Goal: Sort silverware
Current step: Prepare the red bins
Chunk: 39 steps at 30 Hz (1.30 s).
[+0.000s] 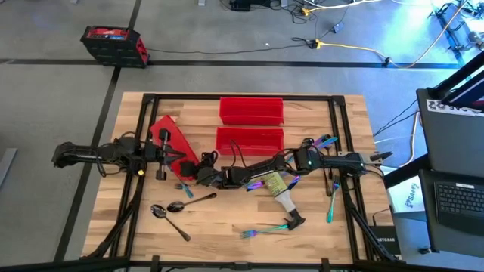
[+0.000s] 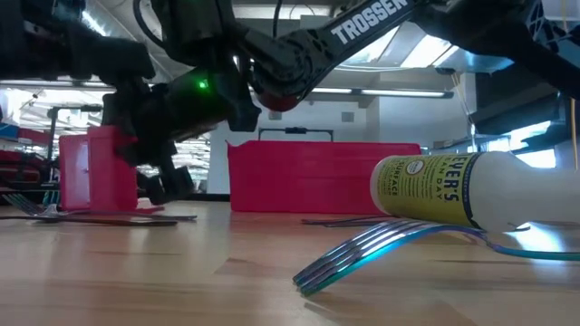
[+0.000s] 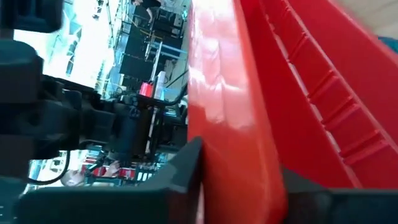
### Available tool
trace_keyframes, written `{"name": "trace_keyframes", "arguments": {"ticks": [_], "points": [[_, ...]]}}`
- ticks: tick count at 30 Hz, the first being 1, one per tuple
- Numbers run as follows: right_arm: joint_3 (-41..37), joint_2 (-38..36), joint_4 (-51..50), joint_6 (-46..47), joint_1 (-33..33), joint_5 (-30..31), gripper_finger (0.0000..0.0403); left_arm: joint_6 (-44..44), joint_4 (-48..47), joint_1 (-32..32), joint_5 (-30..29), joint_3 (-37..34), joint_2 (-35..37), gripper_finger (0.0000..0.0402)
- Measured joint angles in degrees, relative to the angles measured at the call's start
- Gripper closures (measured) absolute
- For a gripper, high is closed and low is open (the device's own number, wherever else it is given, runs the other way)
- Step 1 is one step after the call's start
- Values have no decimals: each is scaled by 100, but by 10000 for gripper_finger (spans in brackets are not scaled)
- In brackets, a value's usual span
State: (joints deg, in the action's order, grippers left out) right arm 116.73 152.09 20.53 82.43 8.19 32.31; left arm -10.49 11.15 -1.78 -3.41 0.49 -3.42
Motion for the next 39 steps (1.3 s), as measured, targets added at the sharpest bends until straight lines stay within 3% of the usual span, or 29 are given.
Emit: {"name": "trace_keyframes", "arguments": {"ticks": [3, 19, 28, 32, 39], "points": [[4, -7, 64, 2, 0, 12, 396, -114, 286, 0, -1, 0, 0, 400], [-5, -62, 1603, -954, -66, -44, 402, -274, 1190, 0, 469, 332, 2, 400], [-27, -292, 1603, -2034, -81, -203, 402, -432, 1184, 0, 469, 802, 2, 400], [-23, -775, 886, -2585, -106, -200, 402, -472, 1176, 0, 469, 865, 2, 400], [-25, -1430, -1234, -3185, -160, 95, 403, -175, 1186, 0, 471, 872, 2, 400]]}}
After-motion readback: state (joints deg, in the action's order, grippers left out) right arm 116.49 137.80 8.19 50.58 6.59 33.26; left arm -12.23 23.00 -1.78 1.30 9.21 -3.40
